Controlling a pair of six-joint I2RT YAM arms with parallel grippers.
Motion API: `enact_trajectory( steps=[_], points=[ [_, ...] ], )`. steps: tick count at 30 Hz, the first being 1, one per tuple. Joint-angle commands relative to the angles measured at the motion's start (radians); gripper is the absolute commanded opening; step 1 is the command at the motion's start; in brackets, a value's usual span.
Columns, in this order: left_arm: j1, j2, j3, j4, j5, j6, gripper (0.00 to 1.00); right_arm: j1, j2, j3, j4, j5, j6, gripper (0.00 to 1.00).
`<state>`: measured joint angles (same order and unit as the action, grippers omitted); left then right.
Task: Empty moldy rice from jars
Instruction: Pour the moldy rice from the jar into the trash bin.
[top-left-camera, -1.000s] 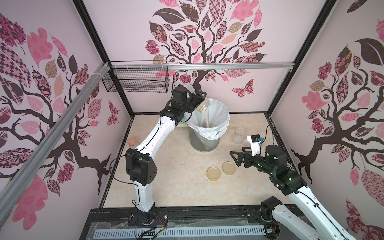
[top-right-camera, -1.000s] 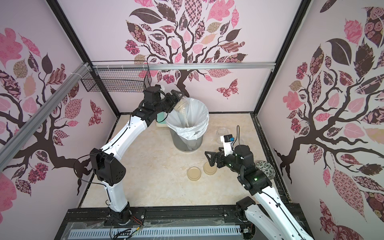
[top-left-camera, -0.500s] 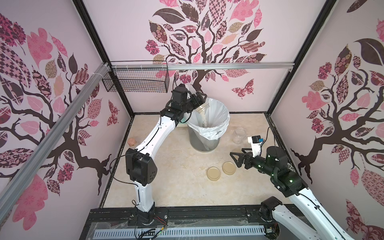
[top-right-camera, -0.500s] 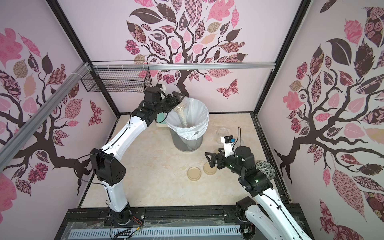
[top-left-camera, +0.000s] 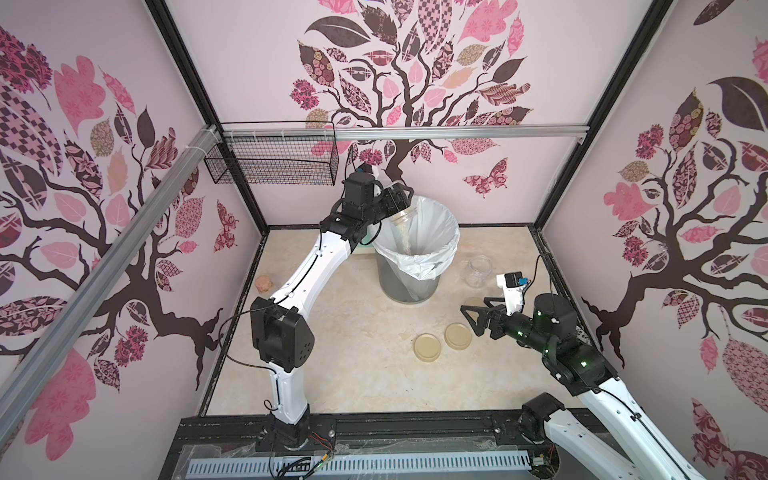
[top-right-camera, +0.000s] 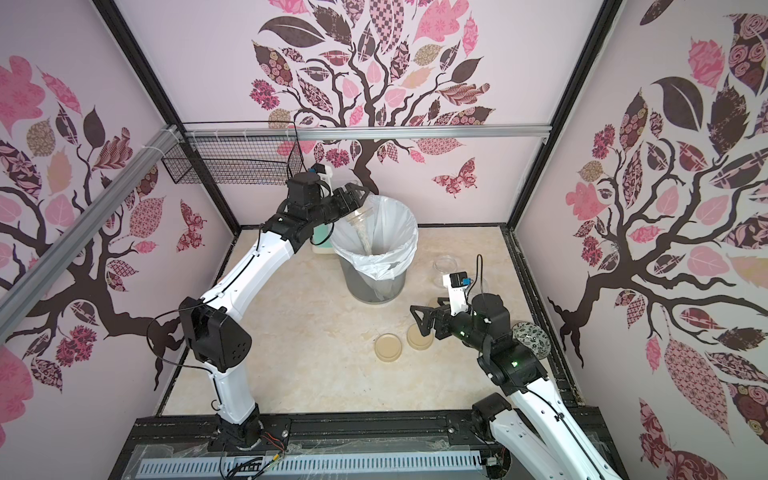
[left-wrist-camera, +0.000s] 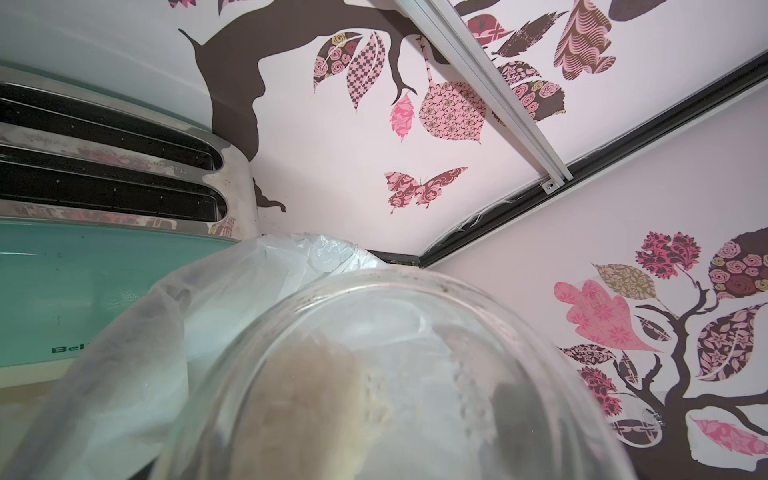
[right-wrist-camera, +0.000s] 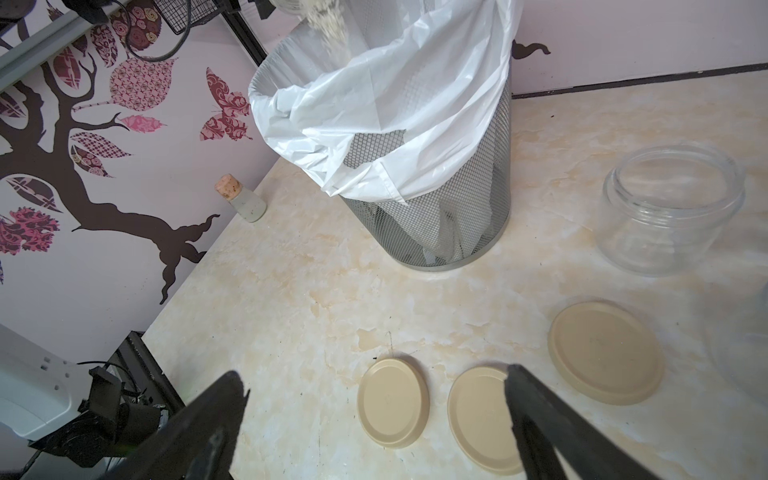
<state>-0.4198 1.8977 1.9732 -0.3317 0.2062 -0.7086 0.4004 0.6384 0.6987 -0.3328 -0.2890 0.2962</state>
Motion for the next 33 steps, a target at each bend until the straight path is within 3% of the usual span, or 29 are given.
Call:
enact_trajectory(
  steps=[1,17,33],
  points=[
    [-0.01,-0.065,0.044,0.074,-0.015,0.084,0.69,-0.004,-0.014,0.006,-0.017,-0.004,0.012,0.99],
    [-0.059,-0.103,0.013,0.098,-0.064,0.319,0.7,-0.003,-0.039,-0.014,-0.007,-0.016,0.039,0.99],
    [-0.139,-0.096,0.009,0.134,-0.214,0.661,0.7,-0.003,-0.07,-0.03,-0.031,-0.01,0.049,1.0]
  ],
)
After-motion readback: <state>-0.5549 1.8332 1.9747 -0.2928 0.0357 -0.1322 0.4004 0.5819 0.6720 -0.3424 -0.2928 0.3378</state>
